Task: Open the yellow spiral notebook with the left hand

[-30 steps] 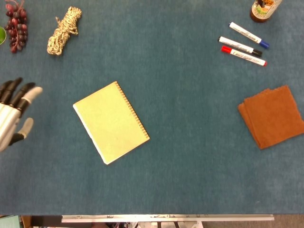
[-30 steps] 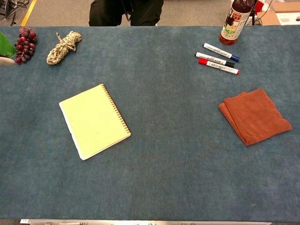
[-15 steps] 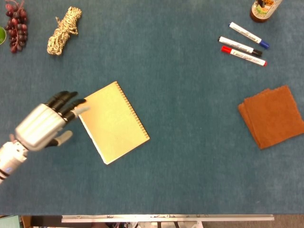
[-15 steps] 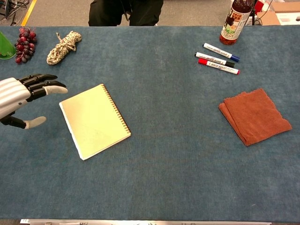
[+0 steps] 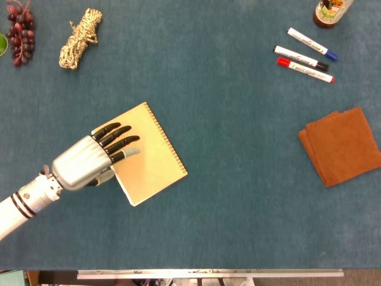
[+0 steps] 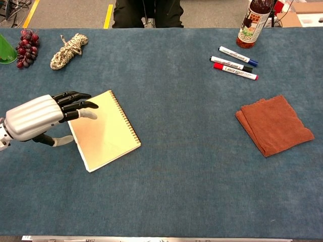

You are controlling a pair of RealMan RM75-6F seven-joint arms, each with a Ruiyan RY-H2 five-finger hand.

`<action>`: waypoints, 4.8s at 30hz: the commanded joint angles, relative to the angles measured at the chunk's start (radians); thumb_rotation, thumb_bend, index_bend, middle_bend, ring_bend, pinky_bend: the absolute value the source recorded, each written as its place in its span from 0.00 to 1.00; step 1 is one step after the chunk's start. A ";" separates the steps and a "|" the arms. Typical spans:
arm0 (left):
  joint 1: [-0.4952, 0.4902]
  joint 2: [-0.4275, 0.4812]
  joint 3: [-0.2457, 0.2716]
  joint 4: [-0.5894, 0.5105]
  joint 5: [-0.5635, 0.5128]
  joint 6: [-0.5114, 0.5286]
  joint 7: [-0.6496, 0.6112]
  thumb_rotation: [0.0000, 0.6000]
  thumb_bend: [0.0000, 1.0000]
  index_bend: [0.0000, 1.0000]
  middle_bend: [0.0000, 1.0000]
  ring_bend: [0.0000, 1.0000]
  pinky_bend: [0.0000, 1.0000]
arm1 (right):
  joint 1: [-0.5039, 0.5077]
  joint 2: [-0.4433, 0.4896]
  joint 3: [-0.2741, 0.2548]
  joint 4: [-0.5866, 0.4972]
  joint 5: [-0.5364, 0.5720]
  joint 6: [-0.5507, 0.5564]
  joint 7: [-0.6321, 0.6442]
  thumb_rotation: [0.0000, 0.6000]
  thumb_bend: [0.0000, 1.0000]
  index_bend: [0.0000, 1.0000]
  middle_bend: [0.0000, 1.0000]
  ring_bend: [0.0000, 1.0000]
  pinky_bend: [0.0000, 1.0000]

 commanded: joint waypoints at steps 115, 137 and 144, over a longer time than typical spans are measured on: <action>-0.229 0.391 0.055 -0.520 -0.188 -0.277 -0.129 1.00 0.46 0.71 0.28 0.01 0.02 | -0.060 -0.041 0.010 0.037 0.017 0.068 0.042 1.00 0.24 0.33 0.28 0.22 0.31; -0.430 0.196 -0.112 -0.703 -0.321 -0.606 0.080 1.00 0.46 0.62 0.25 0.01 0.02 | -0.112 -0.056 -0.001 0.124 0.048 0.092 0.136 1.00 0.24 0.33 0.28 0.22 0.31; -0.415 0.122 -0.154 -0.700 -0.452 -0.641 0.098 1.00 0.46 0.55 0.23 0.01 0.02 | -0.122 -0.058 0.001 0.137 0.054 0.094 0.151 1.00 0.24 0.33 0.28 0.22 0.31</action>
